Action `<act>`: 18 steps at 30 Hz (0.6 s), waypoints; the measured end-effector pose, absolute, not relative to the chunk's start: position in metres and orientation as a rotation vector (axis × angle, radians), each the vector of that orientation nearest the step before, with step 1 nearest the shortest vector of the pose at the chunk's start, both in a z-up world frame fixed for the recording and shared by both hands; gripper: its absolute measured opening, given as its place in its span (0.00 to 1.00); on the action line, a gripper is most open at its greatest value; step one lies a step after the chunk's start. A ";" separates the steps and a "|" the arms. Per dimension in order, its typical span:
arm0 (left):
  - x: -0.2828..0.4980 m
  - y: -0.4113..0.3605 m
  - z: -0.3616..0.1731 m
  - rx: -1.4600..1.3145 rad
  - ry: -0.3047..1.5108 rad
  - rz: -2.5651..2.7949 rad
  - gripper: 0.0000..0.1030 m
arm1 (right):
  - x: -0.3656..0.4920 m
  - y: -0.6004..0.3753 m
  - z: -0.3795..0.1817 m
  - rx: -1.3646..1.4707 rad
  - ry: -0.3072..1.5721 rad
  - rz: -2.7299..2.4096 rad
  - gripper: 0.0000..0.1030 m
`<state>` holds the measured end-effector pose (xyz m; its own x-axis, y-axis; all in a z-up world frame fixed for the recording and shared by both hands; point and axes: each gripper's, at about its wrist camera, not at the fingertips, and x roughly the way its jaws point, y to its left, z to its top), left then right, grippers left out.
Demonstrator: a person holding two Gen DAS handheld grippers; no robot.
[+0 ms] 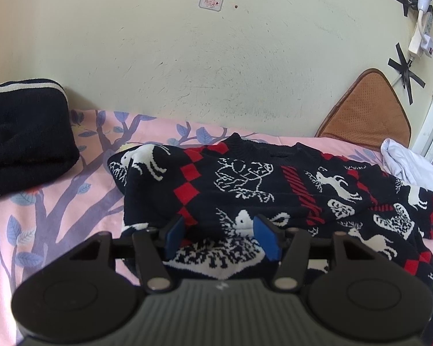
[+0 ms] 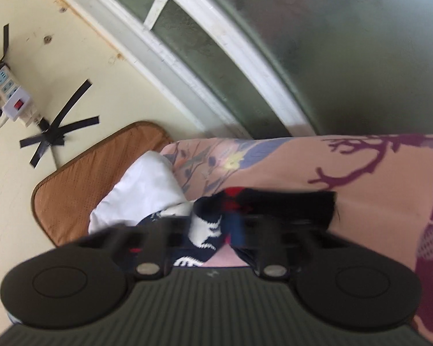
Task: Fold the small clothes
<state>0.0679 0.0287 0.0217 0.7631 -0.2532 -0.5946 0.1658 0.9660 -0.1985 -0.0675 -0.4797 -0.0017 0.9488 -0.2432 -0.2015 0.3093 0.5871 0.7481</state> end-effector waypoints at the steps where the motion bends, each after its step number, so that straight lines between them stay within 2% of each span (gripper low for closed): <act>1: 0.068 0.031 0.022 -0.152 0.662 -0.232 0.52 | -0.070 -0.475 0.013 0.868 0.054 -0.293 0.08; 6: 0.064 0.049 0.034 -0.290 0.618 -0.289 0.52 | -0.068 -0.415 0.124 0.655 -0.088 -0.058 0.08; 11: 0.046 0.071 0.058 -0.364 0.506 -0.299 0.53 | -0.018 -0.302 0.219 0.380 -0.141 0.198 0.08; 15: 0.042 0.099 0.066 -0.433 0.471 -0.265 0.54 | 0.039 -0.196 0.220 0.188 -0.042 0.372 0.08; 18: 0.047 0.108 0.064 -0.457 0.487 -0.242 0.54 | 0.081 -0.118 0.161 0.090 0.182 0.561 0.12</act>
<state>0.0466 0.1079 0.0641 0.8585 -0.3285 -0.3938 0.1155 0.8720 -0.4757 0.0812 -0.1178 0.1608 0.8314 0.5359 -0.1469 -0.5199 0.8436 0.1345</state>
